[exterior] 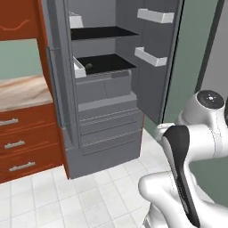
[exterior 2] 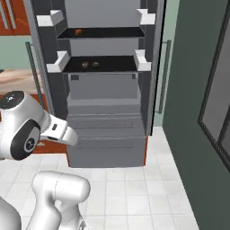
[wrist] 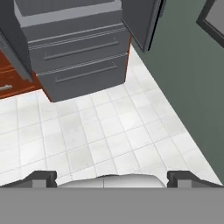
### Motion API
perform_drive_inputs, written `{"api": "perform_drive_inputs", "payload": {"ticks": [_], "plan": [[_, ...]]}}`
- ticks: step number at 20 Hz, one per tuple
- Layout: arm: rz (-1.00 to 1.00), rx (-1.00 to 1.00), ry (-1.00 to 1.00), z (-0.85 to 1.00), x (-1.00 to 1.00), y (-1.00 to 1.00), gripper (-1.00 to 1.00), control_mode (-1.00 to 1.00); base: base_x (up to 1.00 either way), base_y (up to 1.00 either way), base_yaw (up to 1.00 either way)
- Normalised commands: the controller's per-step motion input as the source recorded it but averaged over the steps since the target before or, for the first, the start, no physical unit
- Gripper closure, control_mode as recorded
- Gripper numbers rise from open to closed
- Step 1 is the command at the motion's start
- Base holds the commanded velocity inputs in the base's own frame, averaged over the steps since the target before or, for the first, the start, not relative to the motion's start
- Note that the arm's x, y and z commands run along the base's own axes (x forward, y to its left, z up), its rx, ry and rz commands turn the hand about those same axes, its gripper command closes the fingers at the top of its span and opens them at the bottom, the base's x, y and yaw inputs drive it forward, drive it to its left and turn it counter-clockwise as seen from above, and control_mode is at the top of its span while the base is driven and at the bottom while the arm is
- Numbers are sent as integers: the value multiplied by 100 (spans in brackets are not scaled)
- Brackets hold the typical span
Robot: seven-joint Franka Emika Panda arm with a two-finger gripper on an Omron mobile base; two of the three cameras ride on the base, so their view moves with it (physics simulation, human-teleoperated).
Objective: Gather the squash and potato from the fridge and place them on a tray on the dining counter. Then gather the chicken drumstick and steak from the fridge and place them on the other tray.
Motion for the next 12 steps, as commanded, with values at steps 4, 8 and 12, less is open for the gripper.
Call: {"api": "perform_drive_inputs", "payload": {"ticks": [4, 8, 12], "plan": [[0, 0, 0, 0, 0, 0, -100, 100, 50, -32, 27], [0, 0, 0, 0, 0, 0, -100, 100, 46, -49, 32], [0, 0, 0, 0, 0, 0, -100, 100, 45, -51, 30]]}}
